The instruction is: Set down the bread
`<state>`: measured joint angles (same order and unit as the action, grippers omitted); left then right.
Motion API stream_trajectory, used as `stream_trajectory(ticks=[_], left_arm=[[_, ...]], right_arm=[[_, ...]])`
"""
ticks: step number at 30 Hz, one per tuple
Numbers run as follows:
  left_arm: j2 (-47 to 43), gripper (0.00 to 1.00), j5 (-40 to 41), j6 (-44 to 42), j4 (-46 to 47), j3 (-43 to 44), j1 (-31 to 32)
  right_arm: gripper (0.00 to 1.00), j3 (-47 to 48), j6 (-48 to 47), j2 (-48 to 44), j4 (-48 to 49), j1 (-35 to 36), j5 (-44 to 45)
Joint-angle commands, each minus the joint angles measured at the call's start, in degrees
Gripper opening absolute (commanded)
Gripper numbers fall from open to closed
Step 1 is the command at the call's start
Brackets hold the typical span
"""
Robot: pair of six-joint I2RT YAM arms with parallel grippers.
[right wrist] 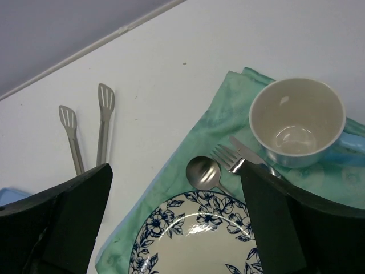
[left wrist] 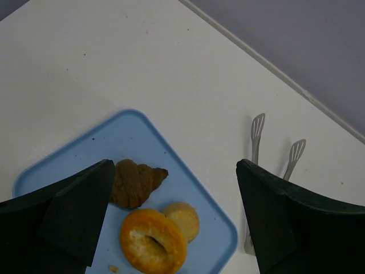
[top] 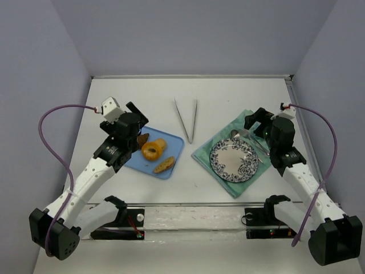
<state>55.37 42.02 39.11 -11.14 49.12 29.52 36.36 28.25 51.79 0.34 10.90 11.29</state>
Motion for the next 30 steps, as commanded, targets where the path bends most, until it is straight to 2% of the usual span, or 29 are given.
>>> stream_trajectory(ticks=[1, 4, 10, 12, 13, 14, 15, 19, 22, 25, 30], left_arm=[[-1.8, 0.99, 2.3, -0.2, 3.8, -0.5, -0.2], [-2.8, 0.99, 1.1, -1.0, 5.4, -1.3, -0.1], [-3.7, 0.99, -0.4, -0.7, 6.9, -2.9, -0.1], [-3.7, 0.99, -2.8, -1.1, 9.4, -3.7, -0.1], [-3.6, 0.99, -3.9, -1.9, 10.2, -4.2, -0.1], [-3.4, 0.99, -4.4, -2.9, 10.6, -4.1, -0.1], [-3.0, 0.99, -4.3, -3.0, 10.6, -3.9, -0.1], [-2.6, 0.99, -4.0, -2.4, 9.8, -3.7, -0.2], [-2.6, 0.99, -4.2, -2.5, 9.9, -3.9, -0.3], [-2.9, 0.99, -4.1, -2.6, 9.6, -4.0, -0.3], [-4.1, 0.99, -4.8, -2.8, 9.6, -4.6, -0.5]], right_arm=[[1.00, 2.7, -2.1, 0.0, 1.7, -0.1, -2.6], [1.00, 2.4, -2.3, 1.6, 4.1, -0.1, -6.7], [1.00, 6.8, -5.9, 6.6, 3.2, -0.1, -13.8], [1.00, 10.4, -7.3, 9.0, 1.3, 4.3, -15.2], [1.00, 11.5, -8.4, 10.5, 0.5, 7.0, -13.8], [1.00, 12.8, -10.9, 14.4, -0.2, 9.9, -8.0], [1.00, 15.5, -12.2, 16.7, -2.2, 14.9, -5.5], [1.00, 23.7, -14.0, 30.0, -6.3, 20.9, 1.0], [1.00, 31.1, -19.3, 40.5, -7.8, 26.1, 4.2], [1.00, 39.8, -20.8, 50.3, -10.5, 29.4, 5.1], [1.00, 48.4, -17.7, 62.6, -13.0, 30.0, 4.7]])
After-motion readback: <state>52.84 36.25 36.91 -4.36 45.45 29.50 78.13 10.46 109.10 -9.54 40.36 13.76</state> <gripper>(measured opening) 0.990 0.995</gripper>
